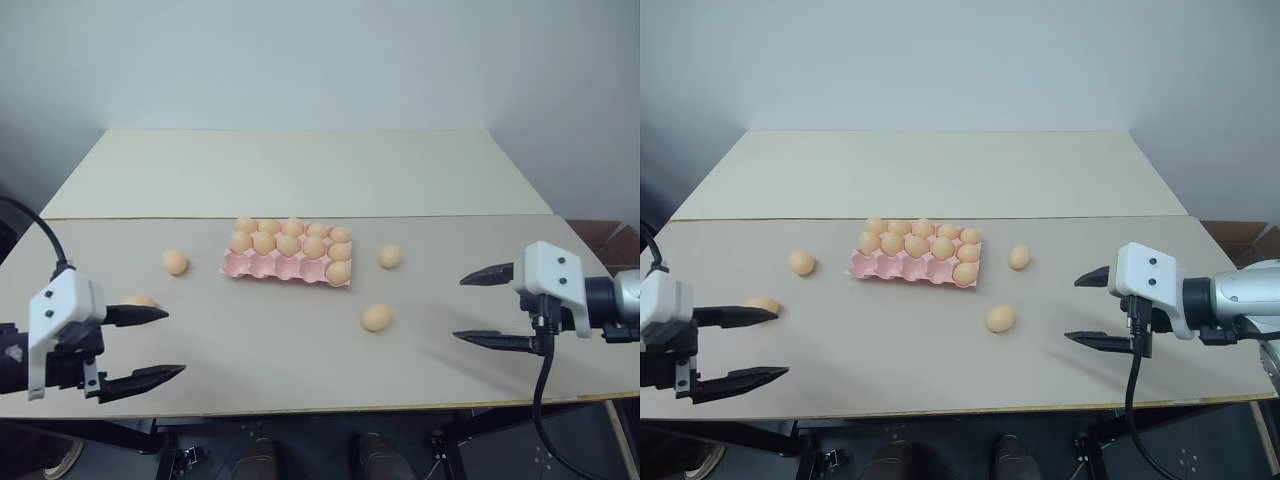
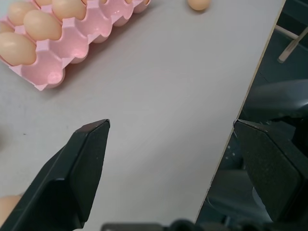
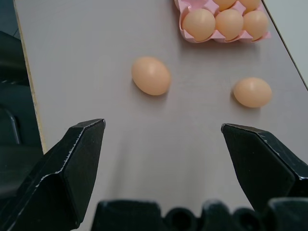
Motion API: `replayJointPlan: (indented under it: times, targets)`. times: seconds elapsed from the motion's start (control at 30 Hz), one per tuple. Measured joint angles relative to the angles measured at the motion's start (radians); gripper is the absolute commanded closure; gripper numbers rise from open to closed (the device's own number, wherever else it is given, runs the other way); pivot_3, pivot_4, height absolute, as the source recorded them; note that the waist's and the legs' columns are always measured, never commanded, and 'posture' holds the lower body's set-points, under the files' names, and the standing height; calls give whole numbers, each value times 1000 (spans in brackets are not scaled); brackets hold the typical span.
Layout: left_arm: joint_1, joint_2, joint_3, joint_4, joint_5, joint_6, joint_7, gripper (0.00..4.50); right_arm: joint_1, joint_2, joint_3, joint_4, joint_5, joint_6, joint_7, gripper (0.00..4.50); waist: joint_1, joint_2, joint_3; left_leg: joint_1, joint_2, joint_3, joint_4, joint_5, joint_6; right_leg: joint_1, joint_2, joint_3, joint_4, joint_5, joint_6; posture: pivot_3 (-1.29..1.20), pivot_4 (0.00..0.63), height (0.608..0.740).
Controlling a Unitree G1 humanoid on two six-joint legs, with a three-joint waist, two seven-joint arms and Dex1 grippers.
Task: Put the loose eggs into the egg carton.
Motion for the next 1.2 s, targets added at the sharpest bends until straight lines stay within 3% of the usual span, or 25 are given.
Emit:
replayJointPlan:
  times: [0.53, 0.7, 0.97, 1.2]
  targets:
    - [-42, 0, -56, 19, 0, 7, 33, 22, -38, 16, 29, -1, -28, -4, -42, 0, -1, 0, 0, 0, 0, 1, 0, 0, 0, 0, 0, 1, 0, 0, 0, 0, 150, 740]
    - [-54, 1, -81, 19, 0, 1, 33, 22, -107, 60, 149, 10, -76, -49, -67, 0, -2, 0, 0, 0, 0, 1, 0, 0, 0, 0, 0, 1, 0, 0, 0, 0, 150, 740]
    - [-80, 9, -150, 25, 5, -11, 32, 22, -267, 234, 401, 109, -194, -87, -106, 0, -10, -2, -1, 0, 0, 1, 0, 0, 0, 0, 1, 2, 1, 1, 0, 0, 150, 740]
    - [-86, 10, -174, 24, 5, -28, 37, 22, -357, 378, 545, 233, -299, -139, -130, 0, -12, -3, -2, 0, 0, 1, 0, 0, 0, 0, 1, 2, 1, 1, 0, 0, 150, 740]
